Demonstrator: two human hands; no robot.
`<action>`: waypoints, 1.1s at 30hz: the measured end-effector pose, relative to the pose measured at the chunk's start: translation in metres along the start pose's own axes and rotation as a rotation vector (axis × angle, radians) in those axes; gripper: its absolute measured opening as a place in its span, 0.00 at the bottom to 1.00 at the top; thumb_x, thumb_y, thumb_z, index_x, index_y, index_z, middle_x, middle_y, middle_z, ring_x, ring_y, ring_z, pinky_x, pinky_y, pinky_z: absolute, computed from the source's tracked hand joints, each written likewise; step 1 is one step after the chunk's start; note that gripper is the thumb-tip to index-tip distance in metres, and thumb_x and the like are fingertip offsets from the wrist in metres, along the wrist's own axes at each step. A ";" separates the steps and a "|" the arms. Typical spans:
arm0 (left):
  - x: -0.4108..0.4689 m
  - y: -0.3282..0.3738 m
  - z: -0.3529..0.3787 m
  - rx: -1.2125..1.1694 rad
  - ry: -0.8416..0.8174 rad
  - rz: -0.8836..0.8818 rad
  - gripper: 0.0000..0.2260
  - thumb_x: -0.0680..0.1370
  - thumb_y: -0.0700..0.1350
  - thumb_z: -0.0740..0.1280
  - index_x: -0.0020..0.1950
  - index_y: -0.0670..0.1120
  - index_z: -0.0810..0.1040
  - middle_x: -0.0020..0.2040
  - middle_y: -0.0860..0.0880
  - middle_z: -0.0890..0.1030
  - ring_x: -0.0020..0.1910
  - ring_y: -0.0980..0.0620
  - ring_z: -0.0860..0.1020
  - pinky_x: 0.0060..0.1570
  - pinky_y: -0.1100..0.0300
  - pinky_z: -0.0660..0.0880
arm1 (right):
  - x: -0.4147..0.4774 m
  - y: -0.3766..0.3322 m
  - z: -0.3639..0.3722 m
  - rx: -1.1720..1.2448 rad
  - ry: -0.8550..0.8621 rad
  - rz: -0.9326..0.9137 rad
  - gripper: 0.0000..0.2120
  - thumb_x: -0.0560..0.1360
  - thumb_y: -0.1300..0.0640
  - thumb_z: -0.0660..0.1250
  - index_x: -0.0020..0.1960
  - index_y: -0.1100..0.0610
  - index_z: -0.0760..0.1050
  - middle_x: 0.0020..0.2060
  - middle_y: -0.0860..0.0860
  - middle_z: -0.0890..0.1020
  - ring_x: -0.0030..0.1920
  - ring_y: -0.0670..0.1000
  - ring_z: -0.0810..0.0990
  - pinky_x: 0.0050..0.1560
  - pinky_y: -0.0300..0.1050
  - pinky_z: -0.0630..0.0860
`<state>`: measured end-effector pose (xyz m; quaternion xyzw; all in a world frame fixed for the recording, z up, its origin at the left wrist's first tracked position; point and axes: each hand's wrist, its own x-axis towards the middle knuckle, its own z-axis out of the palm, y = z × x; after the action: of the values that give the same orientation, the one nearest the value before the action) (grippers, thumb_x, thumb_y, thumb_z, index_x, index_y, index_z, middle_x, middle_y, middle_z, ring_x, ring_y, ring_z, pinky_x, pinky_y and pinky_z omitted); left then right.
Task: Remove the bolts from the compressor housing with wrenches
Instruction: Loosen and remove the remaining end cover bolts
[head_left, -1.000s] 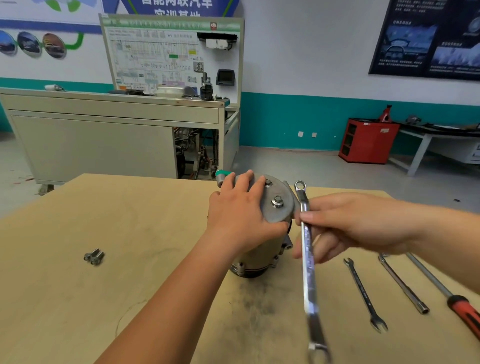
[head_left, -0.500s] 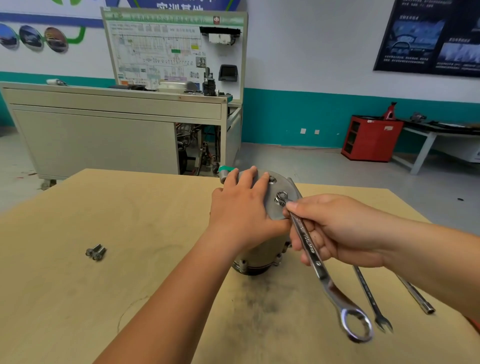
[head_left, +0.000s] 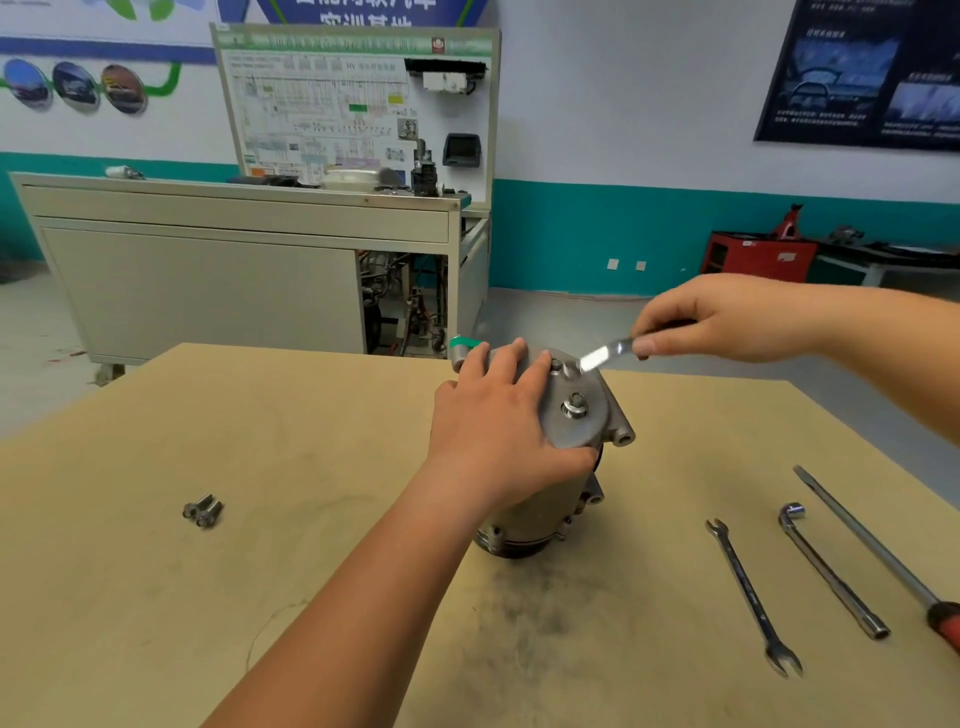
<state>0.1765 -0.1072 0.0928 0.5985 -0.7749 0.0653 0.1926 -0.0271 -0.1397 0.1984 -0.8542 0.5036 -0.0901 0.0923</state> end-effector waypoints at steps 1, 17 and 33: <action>-0.001 -0.001 0.000 -0.004 0.003 -0.001 0.41 0.69 0.71 0.61 0.77 0.55 0.53 0.78 0.52 0.54 0.76 0.46 0.50 0.68 0.48 0.61 | -0.002 0.000 0.001 0.110 0.059 0.003 0.09 0.73 0.42 0.61 0.41 0.44 0.78 0.35 0.42 0.79 0.36 0.39 0.75 0.39 0.32 0.69; -0.001 0.000 -0.005 0.028 -0.029 -0.001 0.43 0.66 0.71 0.49 0.78 0.54 0.51 0.78 0.52 0.52 0.76 0.45 0.49 0.67 0.47 0.62 | -0.050 -0.070 0.072 1.311 -0.136 0.289 0.09 0.79 0.56 0.58 0.48 0.62 0.71 0.30 0.58 0.83 0.20 0.46 0.77 0.20 0.37 0.75; 0.001 0.002 0.003 -0.010 0.032 0.003 0.41 0.69 0.70 0.61 0.77 0.54 0.55 0.77 0.52 0.56 0.76 0.45 0.52 0.67 0.47 0.62 | -0.020 -0.015 0.003 -0.015 -0.158 0.169 0.16 0.67 0.36 0.60 0.43 0.43 0.80 0.34 0.42 0.81 0.35 0.40 0.77 0.38 0.35 0.70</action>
<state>0.1740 -0.1089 0.0909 0.5953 -0.7728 0.0714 0.2080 -0.0229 -0.1149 0.1982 -0.8139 0.5655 -0.0104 0.1326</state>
